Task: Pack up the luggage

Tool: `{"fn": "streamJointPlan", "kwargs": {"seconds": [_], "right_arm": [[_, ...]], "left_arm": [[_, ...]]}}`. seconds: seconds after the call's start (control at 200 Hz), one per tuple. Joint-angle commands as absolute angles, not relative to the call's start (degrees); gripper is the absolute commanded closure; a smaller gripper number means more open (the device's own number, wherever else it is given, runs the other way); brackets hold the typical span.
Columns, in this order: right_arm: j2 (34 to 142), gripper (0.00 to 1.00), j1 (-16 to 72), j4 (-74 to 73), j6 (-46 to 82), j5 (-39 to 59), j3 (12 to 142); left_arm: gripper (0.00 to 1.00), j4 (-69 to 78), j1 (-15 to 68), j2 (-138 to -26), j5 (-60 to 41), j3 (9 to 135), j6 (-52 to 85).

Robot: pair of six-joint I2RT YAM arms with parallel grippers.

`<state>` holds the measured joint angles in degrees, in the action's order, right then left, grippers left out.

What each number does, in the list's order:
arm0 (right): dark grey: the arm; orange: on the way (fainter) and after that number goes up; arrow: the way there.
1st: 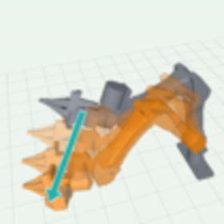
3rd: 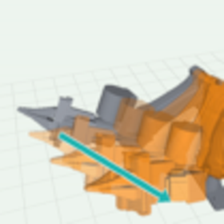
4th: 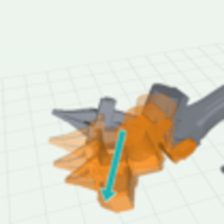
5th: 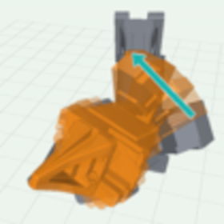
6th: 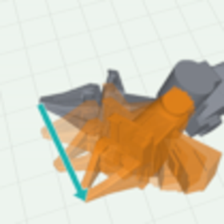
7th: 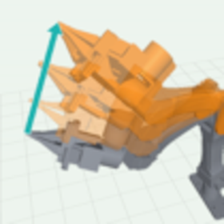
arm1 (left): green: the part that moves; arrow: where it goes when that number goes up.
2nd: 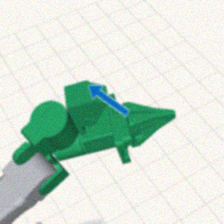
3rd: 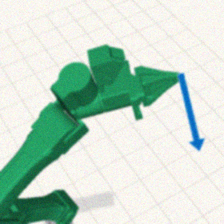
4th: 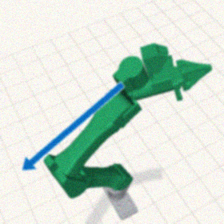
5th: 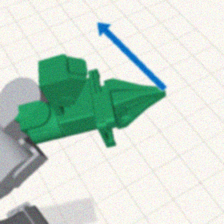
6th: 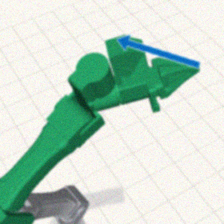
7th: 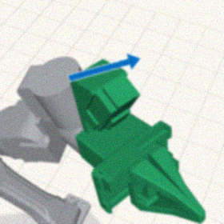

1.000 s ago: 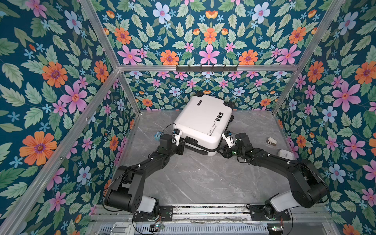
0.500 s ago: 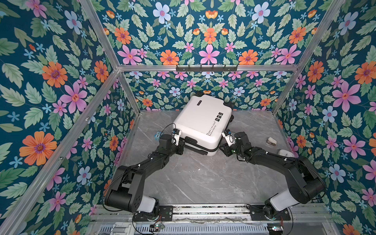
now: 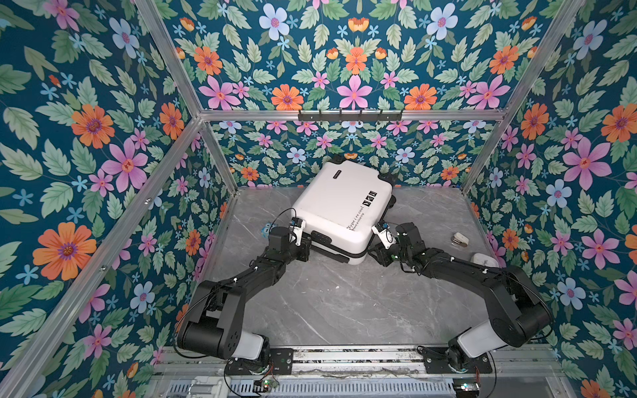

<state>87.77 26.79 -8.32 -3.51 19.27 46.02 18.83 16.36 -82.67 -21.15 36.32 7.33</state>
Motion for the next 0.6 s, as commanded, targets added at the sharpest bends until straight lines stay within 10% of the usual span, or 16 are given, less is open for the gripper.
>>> {"fn": "streamJointPlan", "kwargs": {"seconds": [0.0,0.595], "right_arm": [[87.3,0.53,27.2,-9.9,-5.8,23.5,46.8],[91.5,0.71,27.5,-9.9,-6.7,28.6,49.6]], "left_arm": [[1.0,17.2,16.3,-82.8,-21.3,36.7,7.6],[1.0,16.8,15.6,-83.3,-21.7,37.7,7.6]]}}
